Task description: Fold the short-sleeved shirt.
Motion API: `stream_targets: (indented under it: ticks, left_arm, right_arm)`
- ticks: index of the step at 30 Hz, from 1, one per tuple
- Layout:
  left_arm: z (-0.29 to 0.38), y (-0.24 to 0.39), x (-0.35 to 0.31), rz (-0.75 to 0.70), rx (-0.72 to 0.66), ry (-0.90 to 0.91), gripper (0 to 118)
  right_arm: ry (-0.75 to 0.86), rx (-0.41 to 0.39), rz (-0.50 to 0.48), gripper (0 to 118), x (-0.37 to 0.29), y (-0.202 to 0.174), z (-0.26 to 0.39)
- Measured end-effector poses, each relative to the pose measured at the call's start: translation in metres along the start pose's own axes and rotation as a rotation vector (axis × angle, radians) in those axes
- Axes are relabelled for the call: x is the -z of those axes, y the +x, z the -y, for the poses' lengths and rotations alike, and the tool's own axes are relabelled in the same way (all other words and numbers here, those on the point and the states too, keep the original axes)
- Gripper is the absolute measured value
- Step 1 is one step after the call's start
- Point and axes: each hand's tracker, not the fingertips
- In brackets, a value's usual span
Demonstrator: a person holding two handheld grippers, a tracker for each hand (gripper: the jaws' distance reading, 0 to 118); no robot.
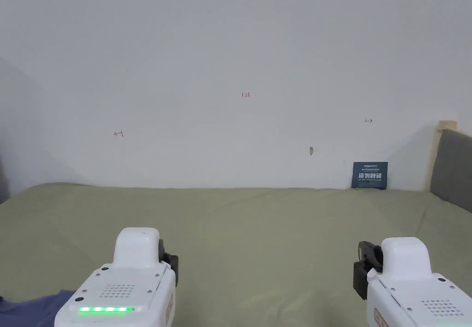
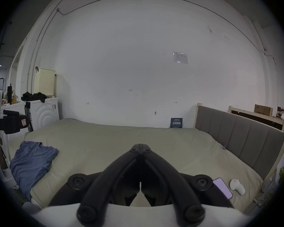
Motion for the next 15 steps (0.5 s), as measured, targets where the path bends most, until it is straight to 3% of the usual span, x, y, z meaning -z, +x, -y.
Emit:
stream_targets:
  ticks: [7,12,15]
  left_arm:
    - [0.003,-0.011,0.004,-0.001,-0.017,-0.036,0]
    - [0.013,-0.044,0.007,-0.044,-0.041,-0.085,0]
    - [0.018,-0.074,0.003,-0.12,-0.049,-0.103,0]
  right_arm:
    - [-0.027,-0.001,-0.006,1,0.005,-0.002,0.005]
    - [-0.073,0.016,-0.071,1,0.015,-0.015,0.013]
    - [-0.083,0.007,-0.136,1,0.026,-0.041,0.017]
